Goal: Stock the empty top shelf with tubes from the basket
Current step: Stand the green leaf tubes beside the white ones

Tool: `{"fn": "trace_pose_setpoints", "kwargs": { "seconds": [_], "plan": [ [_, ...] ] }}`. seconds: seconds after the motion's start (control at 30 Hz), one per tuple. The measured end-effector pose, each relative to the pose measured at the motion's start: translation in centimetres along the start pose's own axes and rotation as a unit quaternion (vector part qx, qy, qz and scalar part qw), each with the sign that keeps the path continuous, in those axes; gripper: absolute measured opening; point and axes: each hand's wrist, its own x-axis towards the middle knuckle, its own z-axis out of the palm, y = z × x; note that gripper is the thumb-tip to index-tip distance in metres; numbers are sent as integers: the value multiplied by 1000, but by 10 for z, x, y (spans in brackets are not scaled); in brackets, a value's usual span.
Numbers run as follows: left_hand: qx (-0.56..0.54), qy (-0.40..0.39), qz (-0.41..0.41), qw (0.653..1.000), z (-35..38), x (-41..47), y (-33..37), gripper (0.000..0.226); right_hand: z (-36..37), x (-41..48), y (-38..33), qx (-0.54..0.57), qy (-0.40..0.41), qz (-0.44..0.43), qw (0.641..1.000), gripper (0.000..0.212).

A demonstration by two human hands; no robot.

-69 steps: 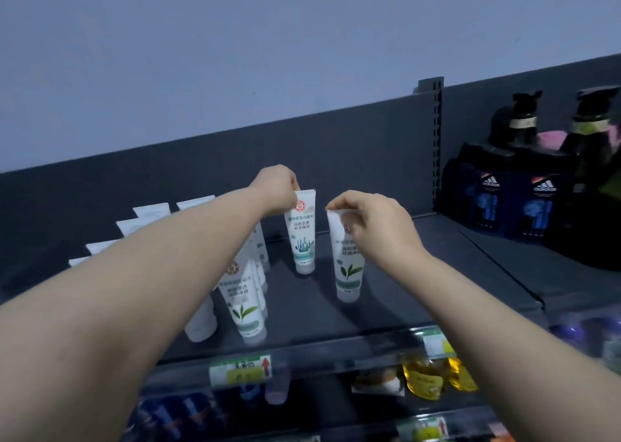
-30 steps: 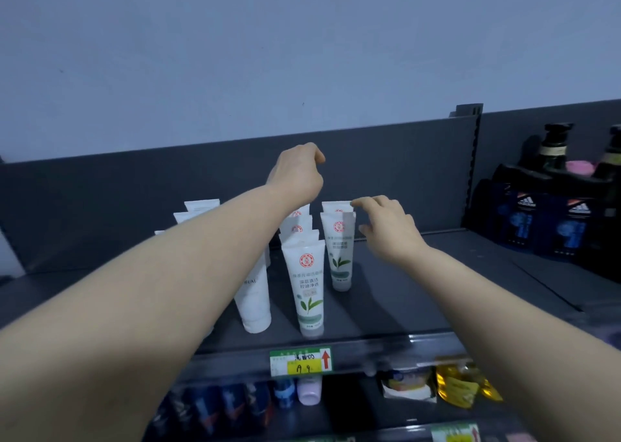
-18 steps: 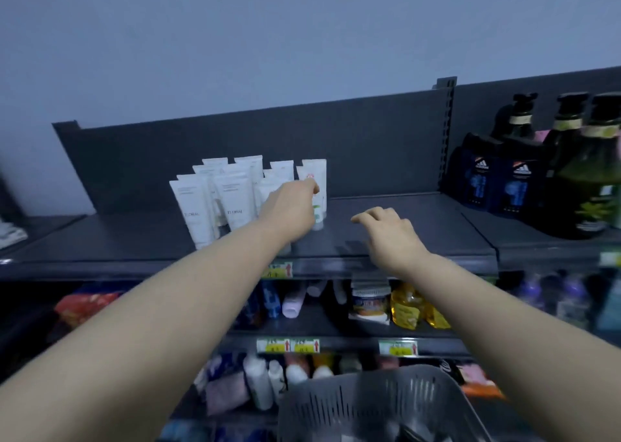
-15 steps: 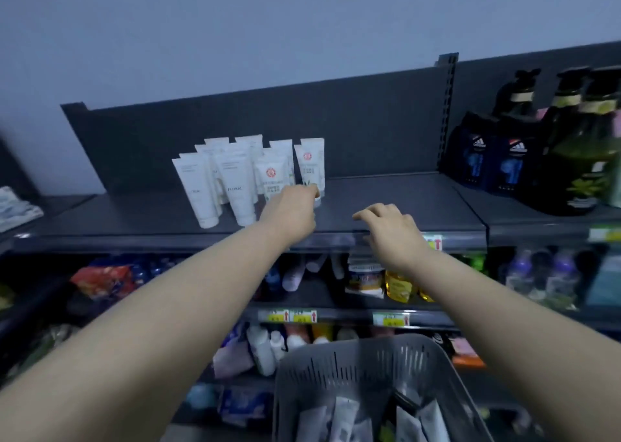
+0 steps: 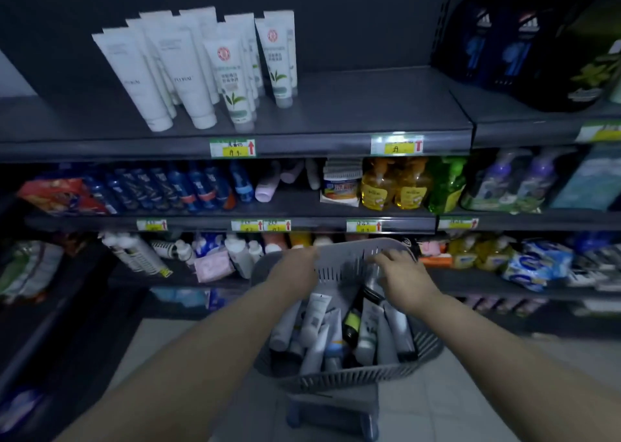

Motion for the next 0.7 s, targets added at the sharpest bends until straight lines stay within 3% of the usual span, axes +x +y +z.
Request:
{"fn": "trace_pose_setpoints", "kwargs": {
  "seconds": [0.27, 0.37, 0.7],
  "plan": [
    [-65, -100, -88, 989, 80, 20, -49, 39, 57, 21, 19, -4, -72, 58, 996, 49],
    [-52, -131, -118, 983, 95, 23, -53, 32, 73, 37, 24, 9, -124, 46, 991, 50],
    [-95, -123, -193, 969, 127, 53, -52, 28, 135, 108, 45, 23, -315, -1, 949, 48]
  ]
}}
